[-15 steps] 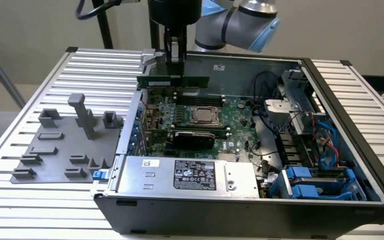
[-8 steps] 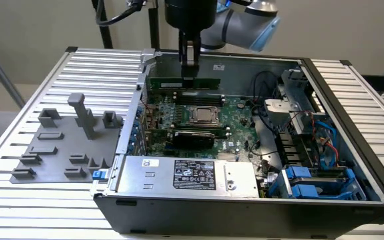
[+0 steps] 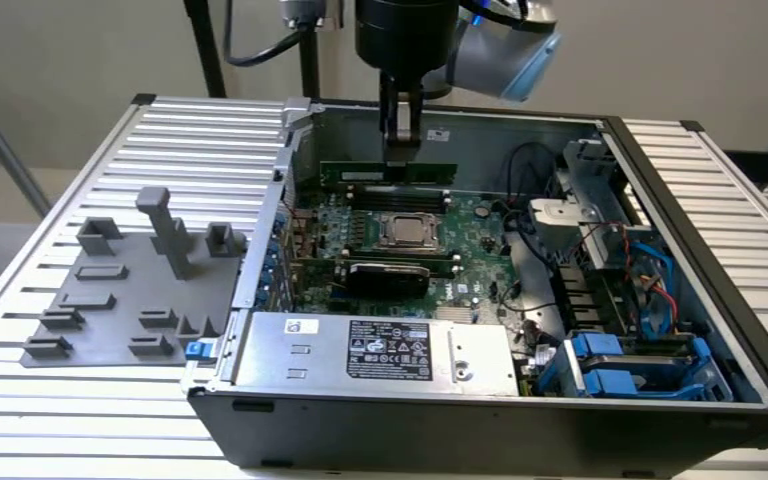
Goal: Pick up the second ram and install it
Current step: 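Pick up the second ram and move it above second insertion slot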
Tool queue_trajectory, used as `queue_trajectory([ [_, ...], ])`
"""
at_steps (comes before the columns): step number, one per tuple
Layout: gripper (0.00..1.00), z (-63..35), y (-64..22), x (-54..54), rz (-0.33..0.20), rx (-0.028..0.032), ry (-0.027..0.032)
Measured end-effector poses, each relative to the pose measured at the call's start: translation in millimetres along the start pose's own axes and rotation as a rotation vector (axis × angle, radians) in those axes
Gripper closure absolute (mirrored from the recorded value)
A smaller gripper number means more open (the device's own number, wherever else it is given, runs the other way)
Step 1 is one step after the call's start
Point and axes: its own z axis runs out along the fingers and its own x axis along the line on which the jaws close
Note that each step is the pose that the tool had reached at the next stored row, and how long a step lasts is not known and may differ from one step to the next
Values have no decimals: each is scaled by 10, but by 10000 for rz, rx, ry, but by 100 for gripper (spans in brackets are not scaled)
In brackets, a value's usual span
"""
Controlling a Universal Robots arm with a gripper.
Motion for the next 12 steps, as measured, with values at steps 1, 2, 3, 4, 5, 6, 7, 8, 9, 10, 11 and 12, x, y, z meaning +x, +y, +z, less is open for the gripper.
queue_trajectory([
  [1,86,15,-17,-3,15,0,-8],
  [2,86,31,-33,-7,29,0,-16],
  [3,86,48,-48,-12,40,1,-25],
  [4,86,65,-62,-22,44,1,-30],
  [5,86,84,-74,-40,45,1,-33],
  [6,86,101,-84,-62,46,1,-33],
  [7,86,117,-94,-86,46,1,-33],
  [8,86,134,-104,-111,45,1,-32],
  [9,86,151,-113,-137,45,0,-32],
  [10,86,168,-123,-163,44,1,-33],
  [11,86,184,-133,-188,44,1,-33],
  [12,86,203,-144,-213,44,1,-33],
])
